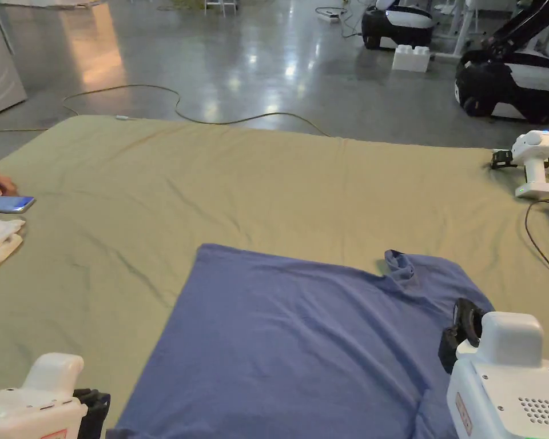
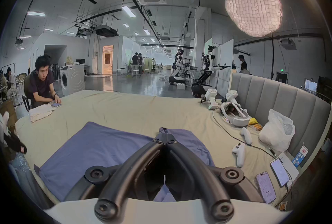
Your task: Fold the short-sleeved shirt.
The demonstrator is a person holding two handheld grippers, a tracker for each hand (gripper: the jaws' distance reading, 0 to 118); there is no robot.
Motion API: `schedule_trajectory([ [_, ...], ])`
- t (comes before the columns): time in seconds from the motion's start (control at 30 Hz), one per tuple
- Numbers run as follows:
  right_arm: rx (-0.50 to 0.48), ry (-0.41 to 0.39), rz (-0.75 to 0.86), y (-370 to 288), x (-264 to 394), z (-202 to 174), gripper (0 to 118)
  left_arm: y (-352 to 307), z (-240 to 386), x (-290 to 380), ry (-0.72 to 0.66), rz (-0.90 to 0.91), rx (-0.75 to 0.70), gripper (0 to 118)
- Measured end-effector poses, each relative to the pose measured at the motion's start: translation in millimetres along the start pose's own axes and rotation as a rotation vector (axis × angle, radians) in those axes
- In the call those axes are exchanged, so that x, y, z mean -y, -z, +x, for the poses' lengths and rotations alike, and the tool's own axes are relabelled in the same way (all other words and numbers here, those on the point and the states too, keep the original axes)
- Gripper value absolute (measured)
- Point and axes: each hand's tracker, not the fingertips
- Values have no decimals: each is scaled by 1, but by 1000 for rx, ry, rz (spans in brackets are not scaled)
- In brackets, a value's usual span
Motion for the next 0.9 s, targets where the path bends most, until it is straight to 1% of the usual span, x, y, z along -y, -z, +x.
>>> schedule_trajectory([
  [0.07, -4, 4, -16, 2, 3, 0, 0, 13, -9, 10, -34, -61, 6, 1],
  [0.13, -5, 2, -29, 4, 6, -1, 0, 33, -25, 18, -87, -82, 23, 17],
  [0.17, -6, 0, -35, 4, 7, -1, 0, 40, -29, 19, -116, -84, 37, 27],
  [0.2, -7, -3, -41, 4, 8, -1, 0, 48, -33, 18, -153, -89, 45, 40],
  [0.27, -4, -10, -48, 4, 10, 0, 0, 54, -31, 14, -206, -97, 65, 51],
  [0.3, -1, -13, -52, 3, 11, 1, 0, 60, -30, 11, -214, -100, 58, 54],
  [0.37, 3, -14, -60, 3, 14, 4, 0, 76, -29, 9, -212, -113, 46, 54],
  [0.43, 15, -15, -72, 1, 18, 8, 0, 96, -21, 13, -211, -207, -15, 54],
  [0.47, 19, -14, -78, 0, 19, 10, 0, 101, -20, 15, -210, -218, -18, 54],
  [0.5, 24, -13, -84, 0, 22, 13, 0, 103, -17, 15, -201, -192, -9, 54],
  [0.63, 54, -10, -111, -5, 29, 25, 0, 99, -9, 8, -196, -197, -63, 51],
  [0.67, 60, -6, -119, -6, 32, 28, 0, 96, 0, 8, -173, -201, -76, 49],
  [0.7, 65, -3, -128, -8, 34, 33, 0, 96, 6, 7, -127, -205, -88, 41],
  [0.77, 81, -6, -152, -11, 37, 41, 0, 96, 15, 6, -69, -208, -91, 22],
  [0.8, 90, -10, -168, -14, 38, 47, 0, 99, 15, 7, -69, -208, -72, 10],
  [0.9, 118, -13, -246, -21, 41, 70, 0, 100, 13, 7, -67, -210, -79, 8],
])
